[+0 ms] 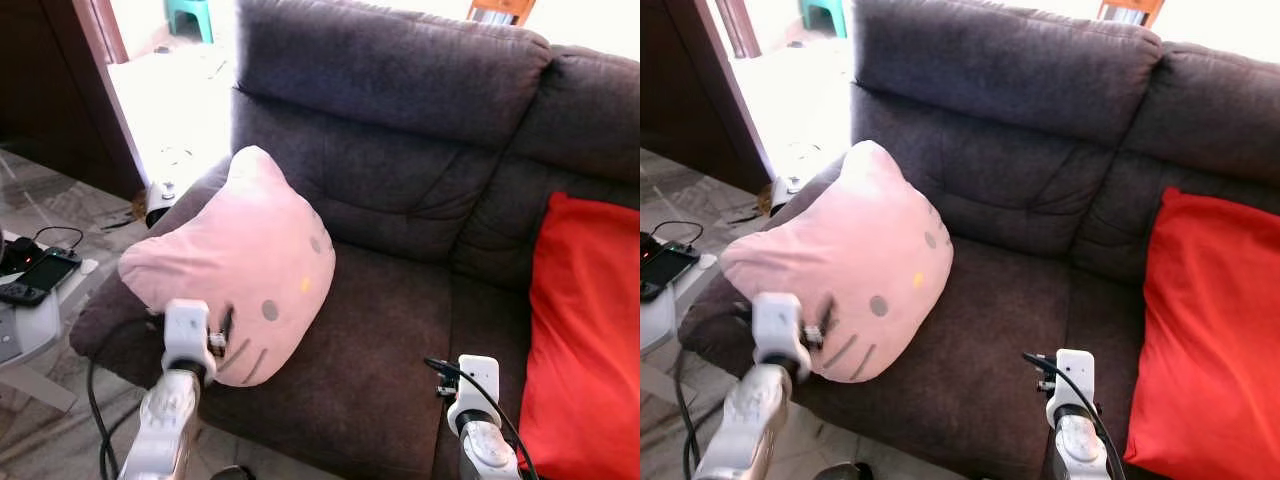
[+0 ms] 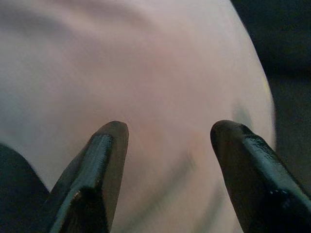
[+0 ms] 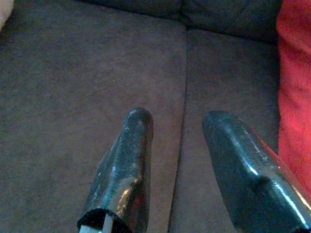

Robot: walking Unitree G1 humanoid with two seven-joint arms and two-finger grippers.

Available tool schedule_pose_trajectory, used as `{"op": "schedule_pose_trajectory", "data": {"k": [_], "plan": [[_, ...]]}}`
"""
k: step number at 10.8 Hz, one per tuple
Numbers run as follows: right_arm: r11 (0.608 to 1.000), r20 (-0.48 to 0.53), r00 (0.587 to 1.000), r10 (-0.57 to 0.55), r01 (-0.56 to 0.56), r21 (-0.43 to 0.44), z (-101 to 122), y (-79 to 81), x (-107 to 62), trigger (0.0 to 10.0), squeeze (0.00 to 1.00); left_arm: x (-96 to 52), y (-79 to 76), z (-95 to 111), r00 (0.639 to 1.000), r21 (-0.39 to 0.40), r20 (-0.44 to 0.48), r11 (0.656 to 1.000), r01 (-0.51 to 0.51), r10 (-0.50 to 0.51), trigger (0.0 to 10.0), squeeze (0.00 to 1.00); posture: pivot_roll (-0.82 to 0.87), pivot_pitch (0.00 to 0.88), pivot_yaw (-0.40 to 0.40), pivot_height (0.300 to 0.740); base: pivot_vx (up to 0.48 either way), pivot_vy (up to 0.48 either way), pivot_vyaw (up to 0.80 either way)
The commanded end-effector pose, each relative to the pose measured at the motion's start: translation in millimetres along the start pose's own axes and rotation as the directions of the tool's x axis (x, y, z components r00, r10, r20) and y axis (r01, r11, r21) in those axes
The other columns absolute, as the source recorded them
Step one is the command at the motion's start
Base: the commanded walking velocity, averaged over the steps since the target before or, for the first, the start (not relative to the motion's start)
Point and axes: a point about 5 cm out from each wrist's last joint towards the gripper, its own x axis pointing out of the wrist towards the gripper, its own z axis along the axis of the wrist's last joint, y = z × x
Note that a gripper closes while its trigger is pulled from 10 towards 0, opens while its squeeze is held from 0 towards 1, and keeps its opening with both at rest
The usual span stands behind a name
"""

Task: Move the pillow to the sofa from floor

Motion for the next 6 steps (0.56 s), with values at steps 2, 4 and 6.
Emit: {"op": "schedule_pose_trajectory", "data": {"k": [2,4,6], "plan": [[1.0,0.013,1.0,-0.024,0.024,-0.009,5.1,-6.0,2.9,10.0,0.0,-9.8,0.2,-20.9,0.996,0.04,-0.08,0.998,0.053,-0.05,10.0,0.0,0.1,0.079,-0.081,0.74,0.0,0.0,0.0],[1.0,0.023,1.0,-0.015,0.015,-0.012,6.3,-3.8,2.6,10.0,0.0,-15.6,5.6,-20.6,0.998,0.03,-0.064,1.0,-0.003,0.005,10.0,0.0,0.11,0.072,-0.081,0.74,0.0,0.0,0.0],[1.0,-0.001,1.0,-0.006,0.006,-0.031,-0.7,-3.8,-0.8,10.0,0.0,-37.4,0.5,-44.1,0.99,0.064,-0.138,0.998,0.018,-0.009,10.0,0.0,0.1,0.061,-0.078,0.74,0.0,0.0,0.0]]}}
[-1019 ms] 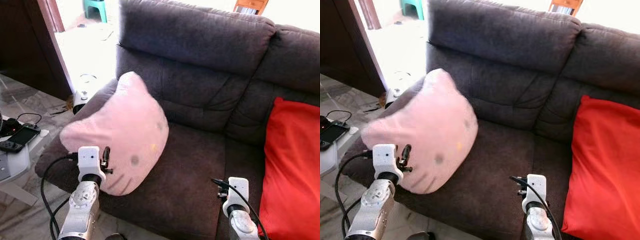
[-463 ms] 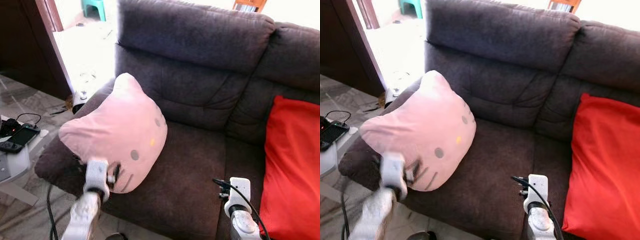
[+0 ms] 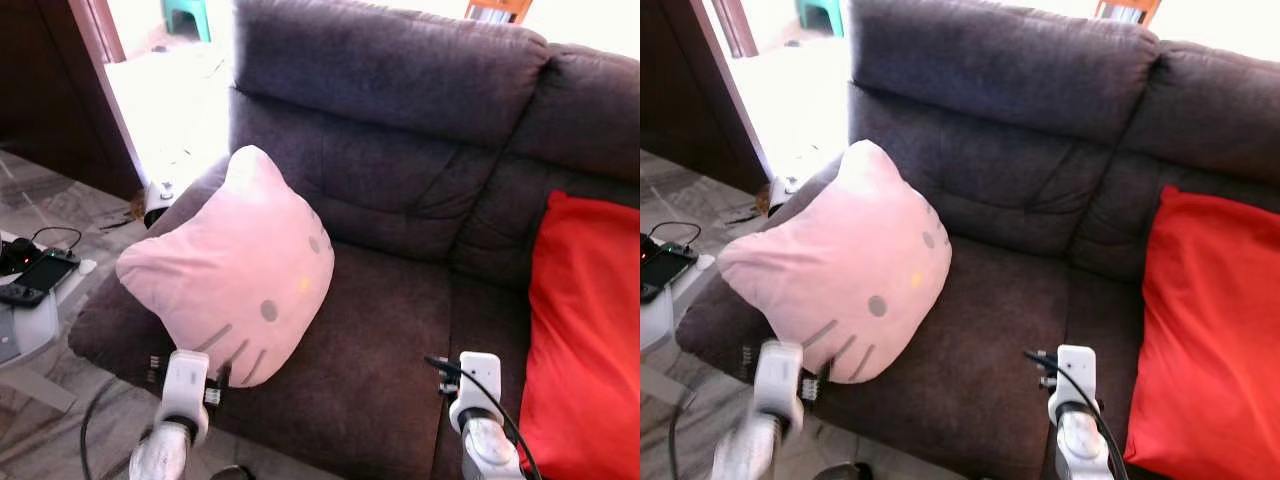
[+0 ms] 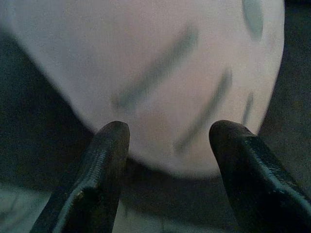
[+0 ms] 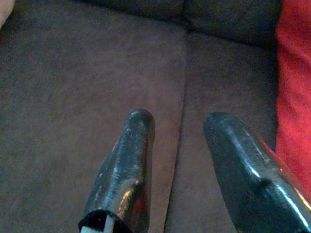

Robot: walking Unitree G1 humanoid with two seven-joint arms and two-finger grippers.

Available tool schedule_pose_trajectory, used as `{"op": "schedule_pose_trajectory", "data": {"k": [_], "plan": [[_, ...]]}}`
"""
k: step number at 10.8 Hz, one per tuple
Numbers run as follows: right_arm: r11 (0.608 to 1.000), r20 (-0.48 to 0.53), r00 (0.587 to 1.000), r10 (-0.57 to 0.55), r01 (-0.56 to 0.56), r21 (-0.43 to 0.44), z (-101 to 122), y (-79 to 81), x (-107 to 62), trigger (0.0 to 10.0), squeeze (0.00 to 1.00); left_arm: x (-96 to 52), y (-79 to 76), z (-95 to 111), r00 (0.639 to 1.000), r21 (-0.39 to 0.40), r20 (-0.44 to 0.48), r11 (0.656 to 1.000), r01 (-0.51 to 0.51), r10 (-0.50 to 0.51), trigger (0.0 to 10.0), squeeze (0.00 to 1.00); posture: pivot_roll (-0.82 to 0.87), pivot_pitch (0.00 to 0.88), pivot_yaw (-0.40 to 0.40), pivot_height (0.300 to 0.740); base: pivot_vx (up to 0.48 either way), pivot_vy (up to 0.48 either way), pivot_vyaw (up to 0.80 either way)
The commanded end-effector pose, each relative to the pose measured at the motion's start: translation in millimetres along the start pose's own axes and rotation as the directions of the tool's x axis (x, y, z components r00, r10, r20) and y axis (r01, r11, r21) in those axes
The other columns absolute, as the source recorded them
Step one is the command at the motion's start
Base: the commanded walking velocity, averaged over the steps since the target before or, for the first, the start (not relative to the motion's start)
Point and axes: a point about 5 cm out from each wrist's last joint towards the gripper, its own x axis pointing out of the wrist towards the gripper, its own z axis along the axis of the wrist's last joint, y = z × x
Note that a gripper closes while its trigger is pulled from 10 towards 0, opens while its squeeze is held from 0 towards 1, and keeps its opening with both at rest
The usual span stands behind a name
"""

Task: Move the pillow to the sofa from floor

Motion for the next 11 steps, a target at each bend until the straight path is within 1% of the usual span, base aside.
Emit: {"op": "schedule_pose_trajectory", "data": {"k": [1,2,3,5,6,7,8,9,10,11], "plan": [[1.0,-0.044,0.999,-0.002,0.001,-0.019,-10.1,-6.7,-4.0,10.0,0.0,-5.6,-0.8,-13.9,0.999,0.015,-0.048,1.0,0.016,-0.015,10.0,0.0,0.1,0.054,-0.077,0.74,0.0,0.0,0.0],[1.0,-0.095,0.995,-0.002,0.0,-0.019,-21.0,-11.2,-8.6,10.0,0.0,-8.9,3.6,-33.7,0.992,-0.001,-0.128,1.0,-0.011,0.011,10.0,0.0,0.1,0.049,-0.077,0.74,0.0,0.0,0.0],[1.0,-0.145,0.989,0.006,-0.007,-0.004,-30.4,-11.7,-12.6,10.0,0.0,-11.3,6.0,-50.3,0.976,-0.015,-0.214,0.999,-0.043,0.039,10.0,0.0,0.1,0.037,-0.076,0.74,0.0,0.0,0.0],[1.0,-0.217,0.976,0.013,-0.017,-0.017,-41.6,-12.5,-17.0,10.0,0.0,-16.5,10.0,-70.6,0.944,-0.028,-0.319,0.995,-0.095,0.081,10.0,0.0,0.1,0.019,-0.075,0.74,0.0,0.0,0.0],[0.999,-0.258,0.966,0.027,-0.033,-0.018,-46.9,-12.0,-19.0,10.0,0.0,-17.1,15.2,-77.8,0.928,-0.014,-0.353,0.991,-0.135,0.121,10.0,0.0,0.09,0.013,-0.077,0.74,0.0,0.0,0.0],[0.999,-0.271,0.962,0.033,-0.04,-0.019,-48.5,-12.2,-19.6,10.0,0.0,-16.5,15.5,-79.1,0.925,-0.022,-0.36,0.99,-0.141,0.124,10.0,0.0,0.09,0.009,-0.079,0.74,0.0,0.0,0.0],[0.999,-0.293,0.955,0.052,-0.054,0.004,-52.7,-11.0,-22.0,10.0,0.0,-15.5,16.0,-83.8,0.909,-0.018,-0.397,0.99,-0.143,0.124,10.0,0.0,0.1,0.007,-0.079,0.74,0.0,0.0,0.0],[0.999,-0.336,0.941,0.038,-0.043,-0.007,-59.8,-11.2,-25.9,10.0,0.0,-17.9,15.3,-90.9,0.884,-0.004,-0.451,0.99,-0.141,0.124,10.0,0.0,0.09,0.015,-0.077,0.74,0.0,0.0,0.0],[0.999,-0.365,0.931,0.02,-0.028,-0.017,-64.4,-12.3,-28.5,10.0,0.0,-19.0,14.4,-93.9,0.872,-0.006,-0.474,0.989,-0.146,0.126,10.0,0.0,0.1,0.011,-0.063,0.74,0.0,0.0,0.0],[1.0,-0.366,0.93,0.026,-0.03,-0.005,-65.3,-9.5,-29.3,10.0,0.0,-17.9,14.5,-94.1,0.867,-0.012,-0.484,0.99,-0.139,0.116,10.0,0.0,0.1,0.006,-0.05,0.74,0.0,0.0,0.0]]}}
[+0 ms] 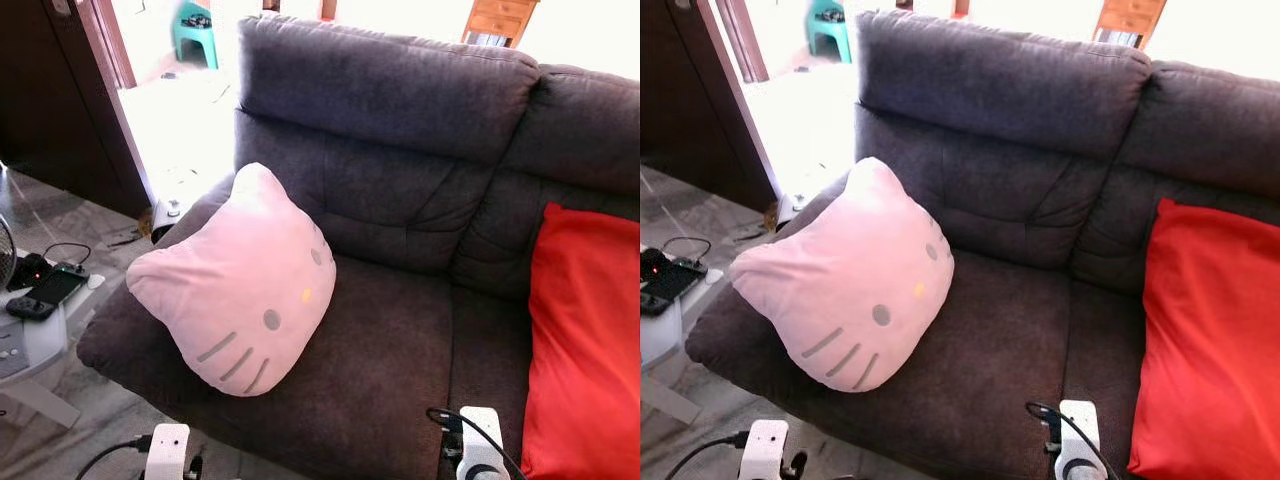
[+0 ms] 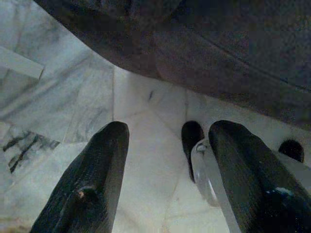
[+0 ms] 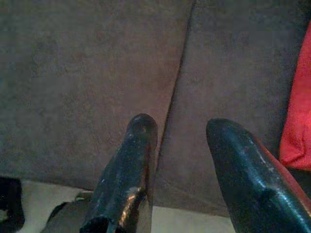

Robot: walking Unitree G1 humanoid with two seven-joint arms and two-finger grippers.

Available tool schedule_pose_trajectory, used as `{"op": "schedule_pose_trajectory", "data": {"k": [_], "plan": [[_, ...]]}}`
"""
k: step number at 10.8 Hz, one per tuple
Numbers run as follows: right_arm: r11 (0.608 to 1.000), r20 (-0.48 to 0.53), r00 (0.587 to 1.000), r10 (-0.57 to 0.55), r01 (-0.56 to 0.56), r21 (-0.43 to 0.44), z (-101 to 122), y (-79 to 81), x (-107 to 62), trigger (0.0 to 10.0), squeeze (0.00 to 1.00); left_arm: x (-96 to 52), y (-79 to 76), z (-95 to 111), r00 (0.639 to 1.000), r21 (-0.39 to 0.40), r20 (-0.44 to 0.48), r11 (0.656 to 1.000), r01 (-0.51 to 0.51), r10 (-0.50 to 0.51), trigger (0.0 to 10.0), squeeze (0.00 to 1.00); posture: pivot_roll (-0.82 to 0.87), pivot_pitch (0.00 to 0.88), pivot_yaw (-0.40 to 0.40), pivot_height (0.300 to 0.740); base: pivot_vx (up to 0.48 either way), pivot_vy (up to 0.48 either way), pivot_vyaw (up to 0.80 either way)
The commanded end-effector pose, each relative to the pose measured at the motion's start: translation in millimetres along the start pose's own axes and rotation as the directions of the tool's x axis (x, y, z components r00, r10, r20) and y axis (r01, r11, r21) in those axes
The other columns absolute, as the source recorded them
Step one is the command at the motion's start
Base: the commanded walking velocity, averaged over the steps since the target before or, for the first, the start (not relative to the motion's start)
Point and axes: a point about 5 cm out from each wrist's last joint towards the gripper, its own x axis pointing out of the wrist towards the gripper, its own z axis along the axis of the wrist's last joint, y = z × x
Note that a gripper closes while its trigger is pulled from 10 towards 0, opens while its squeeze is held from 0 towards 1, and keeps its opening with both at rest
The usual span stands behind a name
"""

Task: Move the pillow to the sofa from floor

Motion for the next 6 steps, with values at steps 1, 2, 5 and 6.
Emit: {"op": "schedule_pose_trajectory", "data": {"k": [1,2,5,6], "plan": [[1.0,-0.006,1.0,-0.003,0.003,0.017,-1.8,1.7,-0.5,10.0,0.0,0.8,1.3,-0.1,1.0,0.008,-0.012,1.0,0.004,-0.004,10.0,0.0,0.09,0.005,-0.045,0.74,0.0,0.0,0.0],[0.999,0.001,1.0,0.003,-0.003,0.035,0.8,6.2,0.1,10.0,0.0,2.7,3.5,3.8,1.0,0.013,-0.016,1.0,0.0,0.0,10.0,0.0,0.09,0.0,-0.034,0.74,0.0,0.0,0.0],[0.999,0.016,1.0,0.008,-0.008,0.04,10.7,10.8,3.1,10.0,0.0,6.6,6.1,13.1,1.0,0.005,-0.011,1.0,-0.011,0.011,10.0,0.0,0.08,0.001,-0.029,0.74,0.0,0.0,0.0],[0.999,0.021,1.0,0.005,-0.006,0.043,11.9,10.3,3.3,10.0,0.0,7.0,5.9,13.9,1.0,-0.009,-0.011,1.0,-0.013,0.013,10.0,0.0,0.08,0.003,-0.036,0.74,0.0,0.0,0.0]]}}
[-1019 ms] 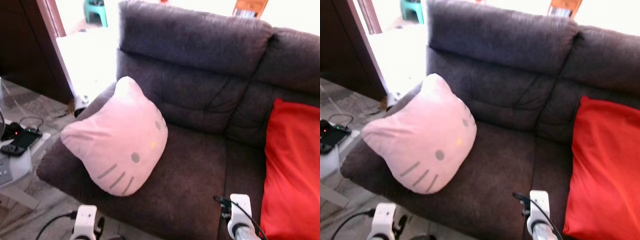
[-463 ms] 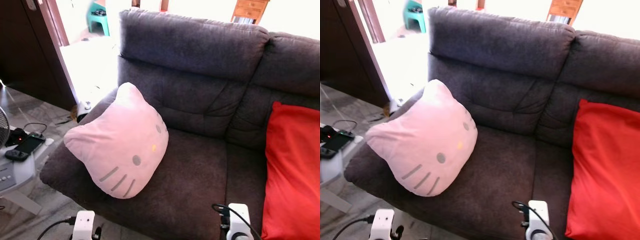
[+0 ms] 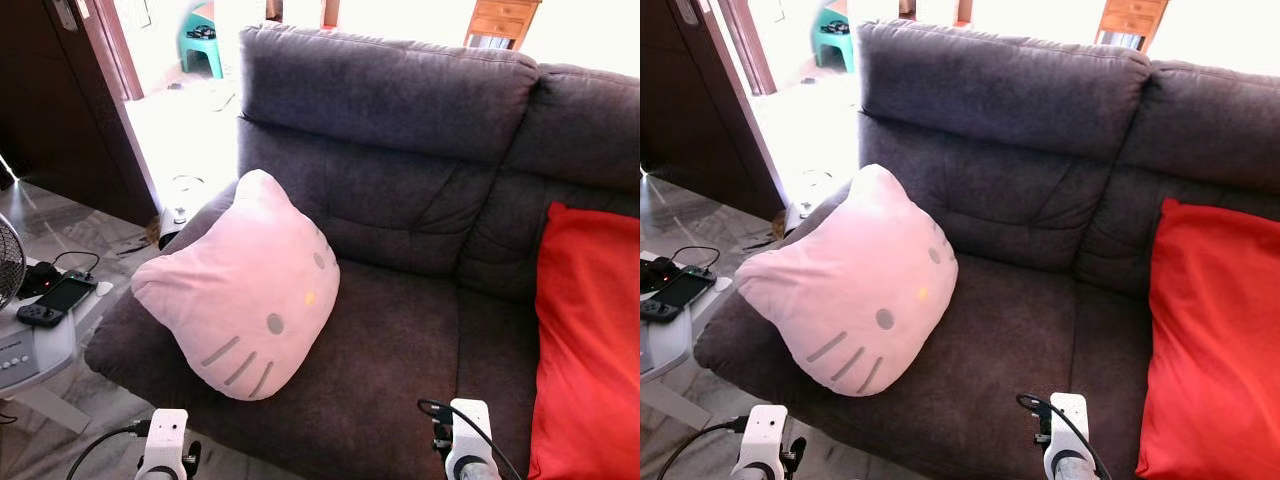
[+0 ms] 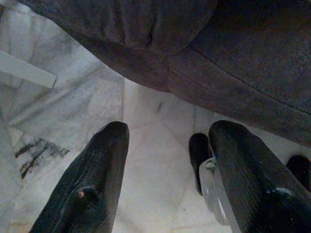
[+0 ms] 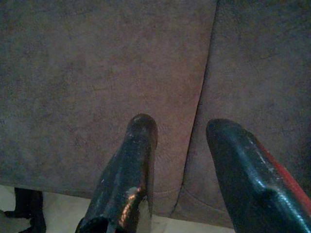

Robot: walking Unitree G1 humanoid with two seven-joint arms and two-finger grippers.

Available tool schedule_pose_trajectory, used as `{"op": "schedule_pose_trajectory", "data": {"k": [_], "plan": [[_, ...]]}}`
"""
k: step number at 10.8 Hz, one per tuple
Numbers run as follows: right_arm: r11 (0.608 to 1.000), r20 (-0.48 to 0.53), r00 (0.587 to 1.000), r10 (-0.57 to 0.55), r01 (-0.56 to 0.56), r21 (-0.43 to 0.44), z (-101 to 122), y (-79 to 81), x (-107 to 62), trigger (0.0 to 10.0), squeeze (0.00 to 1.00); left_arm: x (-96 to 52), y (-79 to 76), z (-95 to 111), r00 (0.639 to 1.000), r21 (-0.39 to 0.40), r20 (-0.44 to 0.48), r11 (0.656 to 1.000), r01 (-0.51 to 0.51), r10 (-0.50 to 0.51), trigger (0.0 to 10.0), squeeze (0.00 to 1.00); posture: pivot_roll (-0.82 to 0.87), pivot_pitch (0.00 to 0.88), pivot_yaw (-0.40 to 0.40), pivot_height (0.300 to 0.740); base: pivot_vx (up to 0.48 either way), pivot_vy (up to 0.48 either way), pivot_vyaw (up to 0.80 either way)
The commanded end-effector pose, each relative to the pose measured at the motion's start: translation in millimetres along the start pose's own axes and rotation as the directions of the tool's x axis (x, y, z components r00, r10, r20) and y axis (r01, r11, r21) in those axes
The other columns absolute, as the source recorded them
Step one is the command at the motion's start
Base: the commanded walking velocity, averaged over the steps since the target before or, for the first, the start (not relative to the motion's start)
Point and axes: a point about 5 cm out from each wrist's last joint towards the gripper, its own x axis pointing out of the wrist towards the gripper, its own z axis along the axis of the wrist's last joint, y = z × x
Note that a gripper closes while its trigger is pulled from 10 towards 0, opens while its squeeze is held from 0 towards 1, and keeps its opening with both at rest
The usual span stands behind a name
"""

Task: Move the pillow to the sofa from floor

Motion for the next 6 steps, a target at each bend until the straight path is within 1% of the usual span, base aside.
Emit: {"op": "schedule_pose_trajectory", "data": {"k": [1,4,5,6], "plan": [[1.0,0.005,1.0,-0.013,0.013,0.016,3.0,-2.1,0.9,10.0,0.0,-0.3,3.0,-3.3,1.0,-0.009,-0.028,1.0,-0.002,0.002,10.0,0.0,0.08,0.004,-0.041,0.74,0.0,0.0,0.0],[0.999,0.0,1.0,-0.028,0.028,0.03,0.6,-0.6,0.0,10.0,0.0,-2.6,11.1,-10.9,0.998,-0.019,-0.063,1.0,-0.014,0.013,10.0,0.0,0.09,0.014,-0.05,0.74,0.0,0.288,0.0],[0.999,-0.008,0.999,-0.032,0.033,0.036,-1.6,-0.6,-0.6,10.0,0.0,-2.6,9.9,-11.1,0.998,-0.02,-0.064,1.0,-0.013,0.012,10.0,0.0,0.09,0.015,-0.051,0.74,0.0,0.304,0.0],[0.999,-0.01,0.999,-0.031,0.032,0.042,-3.0,-0.4,-1.1,10.0,0.0,-2.4,8.7,-10.7,0.998,-0.021,-0.063,1.0,-0.012,0.011,10.0,0.0,0.09,0.015,-0.053,0.74,0.0,0.304,-0.75]]}}
